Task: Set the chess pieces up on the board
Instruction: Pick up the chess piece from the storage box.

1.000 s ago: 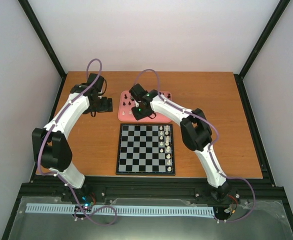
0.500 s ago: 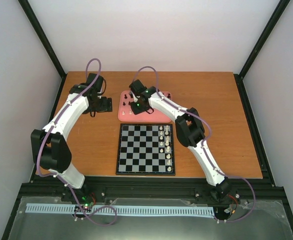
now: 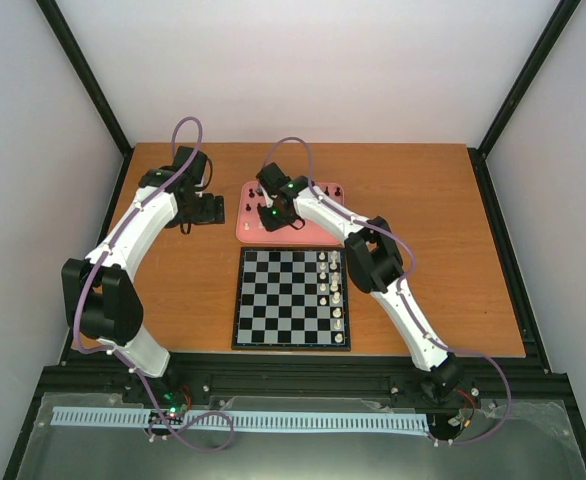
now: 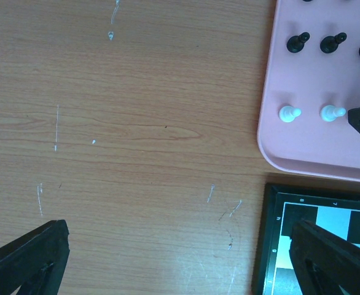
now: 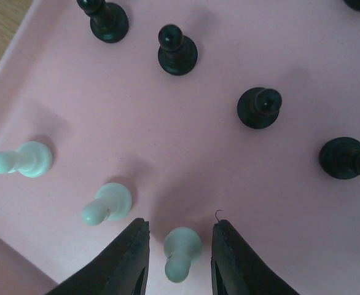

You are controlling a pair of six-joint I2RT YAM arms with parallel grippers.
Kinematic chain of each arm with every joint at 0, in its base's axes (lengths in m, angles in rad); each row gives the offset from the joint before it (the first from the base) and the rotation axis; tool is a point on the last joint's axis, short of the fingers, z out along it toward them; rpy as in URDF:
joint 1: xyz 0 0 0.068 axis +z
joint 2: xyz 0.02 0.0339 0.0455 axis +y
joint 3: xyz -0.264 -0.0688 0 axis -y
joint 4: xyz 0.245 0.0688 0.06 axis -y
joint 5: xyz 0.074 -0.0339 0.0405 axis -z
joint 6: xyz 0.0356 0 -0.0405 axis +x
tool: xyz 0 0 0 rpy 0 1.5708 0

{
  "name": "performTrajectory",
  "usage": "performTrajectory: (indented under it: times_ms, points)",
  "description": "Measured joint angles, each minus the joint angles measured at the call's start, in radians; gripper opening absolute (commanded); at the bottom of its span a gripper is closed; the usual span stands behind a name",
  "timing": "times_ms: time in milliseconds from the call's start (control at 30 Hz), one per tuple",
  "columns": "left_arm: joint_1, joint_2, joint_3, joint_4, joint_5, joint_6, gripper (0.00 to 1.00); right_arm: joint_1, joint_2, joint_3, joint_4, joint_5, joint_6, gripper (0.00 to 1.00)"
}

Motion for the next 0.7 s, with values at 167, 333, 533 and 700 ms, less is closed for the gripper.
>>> performTrajectory:
  times_ms: [167,333,533,700]
  points:
    - [0.000,0.000,0.000,0.000,0.000,0.000,1.00,0.000,0.011,0.007,0.000,0.001,-0.005,0.25]
    - [0.000,0.000,0.000,0.000,0.000,0.000,1.00,-0.003,0.011,0.019,0.000,0.001,-0.009,0.14]
    - [0.000,0.000,0.000,0.000,0.000,0.000,1.00,-0.006,0.011,0.022,-0.005,0.003,-0.018,0.03]
    - [0.000,0.000,0.000,0.000,0.000,0.000,1.00,-0.006,0.008,0.019,-0.006,0.005,-0.032,0.03]
